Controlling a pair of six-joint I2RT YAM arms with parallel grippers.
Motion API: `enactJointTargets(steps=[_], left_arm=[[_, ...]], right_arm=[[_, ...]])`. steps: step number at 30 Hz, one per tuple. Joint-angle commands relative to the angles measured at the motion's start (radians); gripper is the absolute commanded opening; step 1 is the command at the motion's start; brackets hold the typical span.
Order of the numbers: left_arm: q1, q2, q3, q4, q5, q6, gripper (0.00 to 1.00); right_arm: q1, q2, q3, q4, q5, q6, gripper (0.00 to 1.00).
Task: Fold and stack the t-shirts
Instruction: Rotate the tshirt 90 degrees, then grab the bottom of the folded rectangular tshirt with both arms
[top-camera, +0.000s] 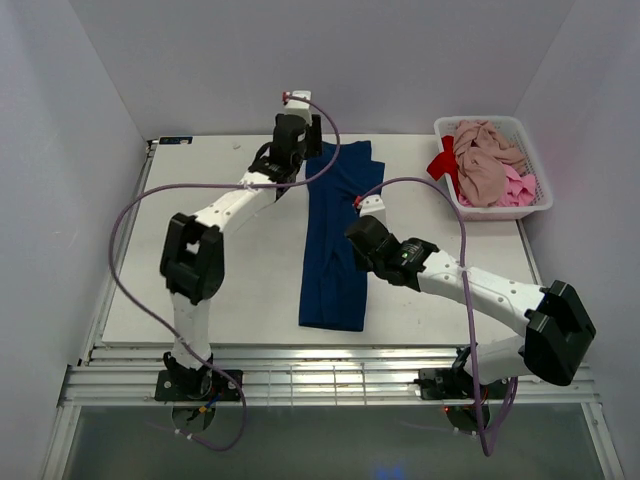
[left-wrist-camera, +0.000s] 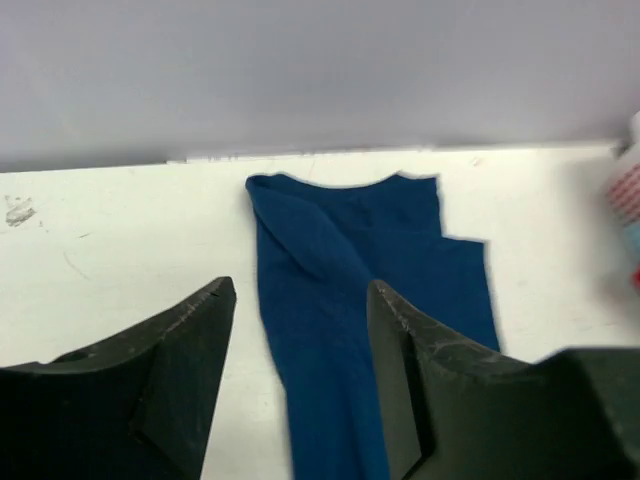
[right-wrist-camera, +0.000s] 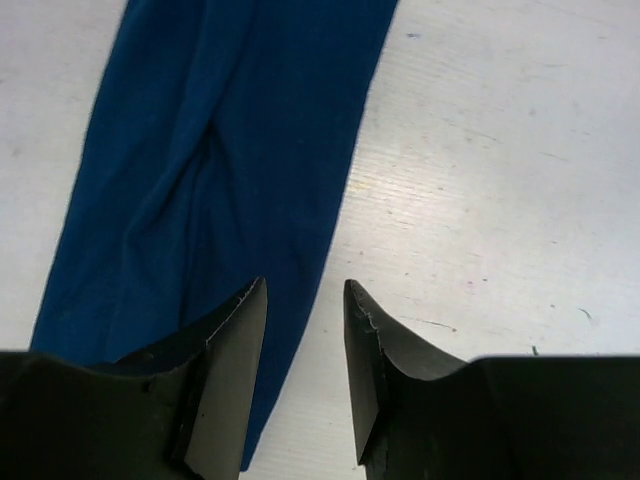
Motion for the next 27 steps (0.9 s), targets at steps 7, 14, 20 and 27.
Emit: enactJointTargets(steps=[7, 14, 20, 27], left_arm=[[-0.162, -0.584, -0.882, -0.072, -0.204, -0.422, 0.64], [-0.415, -0.716, -1.109, -0.15, -0.224, -0.623, 0.64], [-0.552, -0.711, -1.131, -0.213, -0.28, -0.726, 0.63], [-0.626, -0.646, -1.105, -0.317, -0.331, -0.799, 0.63]], right_arm=[[0.134, -0.033, -0.144, 0.176, -0.2, -0.043, 0.41], [0.279, 0.071, -0.101, 0.191, -0.159, -0.002, 0.41], [0.339, 0.145, -0.064, 0.187, -0.14, 0.042, 0.43], [0.381, 0.231, -0.023, 0.151, -0.103, 0.084, 0.43]])
